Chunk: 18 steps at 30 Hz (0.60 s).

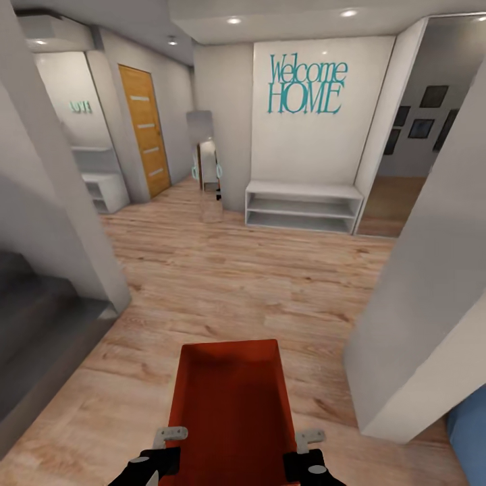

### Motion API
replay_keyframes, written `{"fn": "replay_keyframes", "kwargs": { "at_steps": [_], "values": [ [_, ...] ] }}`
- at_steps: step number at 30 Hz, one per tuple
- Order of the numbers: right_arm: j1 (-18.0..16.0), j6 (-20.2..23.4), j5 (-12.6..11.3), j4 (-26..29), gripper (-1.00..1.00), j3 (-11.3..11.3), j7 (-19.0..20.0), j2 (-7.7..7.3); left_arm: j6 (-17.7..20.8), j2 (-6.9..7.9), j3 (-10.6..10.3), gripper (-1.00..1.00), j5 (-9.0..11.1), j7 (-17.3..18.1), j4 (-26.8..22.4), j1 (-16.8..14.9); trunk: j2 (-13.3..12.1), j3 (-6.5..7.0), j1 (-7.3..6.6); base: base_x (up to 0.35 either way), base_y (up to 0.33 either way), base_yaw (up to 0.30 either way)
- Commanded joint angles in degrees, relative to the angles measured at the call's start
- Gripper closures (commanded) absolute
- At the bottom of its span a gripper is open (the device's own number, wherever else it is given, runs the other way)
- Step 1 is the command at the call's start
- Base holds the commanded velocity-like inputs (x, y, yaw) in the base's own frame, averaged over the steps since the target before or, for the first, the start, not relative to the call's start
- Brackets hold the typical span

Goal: Move the two storage containers from the living room to the garage. In the garage, place one container on the floor and stack the other container on top of it (either order is fine).

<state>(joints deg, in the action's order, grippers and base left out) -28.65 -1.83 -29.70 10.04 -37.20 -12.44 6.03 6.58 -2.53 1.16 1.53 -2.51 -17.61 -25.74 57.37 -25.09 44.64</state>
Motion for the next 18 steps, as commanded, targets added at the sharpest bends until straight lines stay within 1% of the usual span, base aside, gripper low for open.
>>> {"fn": "replay_keyframes", "kwargs": {
  "at_steps": [1, 8, 11, 14, 18],
  "values": [
    [-0.03, -0.27, -1.15, -0.48, 1.0, 0.46, -0.3, -1.02, 0.37, 0.16, 0.07, 1.0, -0.65, -0.57, -0.32, -0.01, 0.04, -0.06, 0.04, 0.325, 0.0, 0.0],
    [-0.06, -0.28, -1.15, -0.5, 1.0, 0.46, -0.3, -1.02, 0.37, 0.16, 0.07, 1.0, -0.65, -0.57, -0.41, -0.01, 0.04, -0.06, 0.04, 0.325, 0.0, 0.002],
    [-0.06, -0.28, -1.15, -0.48, 1.0, 0.46, -0.33, -1.02, 0.37, 0.16, 0.07, 1.0, -0.65, -0.57, -0.41, -0.01, 0.04, -0.06, 0.04, 0.325, 0.0, 0.058],
    [-0.06, -0.28, -1.15, -0.48, 1.0, 0.46, -0.32, -1.02, 0.37, 0.16, 0.07, 1.0, -0.65, -0.57, -0.48, -0.01, 0.04, -0.06, 0.04, 0.325, 0.0, 0.142],
    [-0.08, -0.28, -1.15, -0.47, 1.0, 0.46, -0.34, -1.02, 0.37, 0.16, 0.07, 1.0, -0.65, -0.57, -0.47, -0.01, 0.04, -0.06, 0.04, 0.325, 0.0, 0.235]
  ]
}}
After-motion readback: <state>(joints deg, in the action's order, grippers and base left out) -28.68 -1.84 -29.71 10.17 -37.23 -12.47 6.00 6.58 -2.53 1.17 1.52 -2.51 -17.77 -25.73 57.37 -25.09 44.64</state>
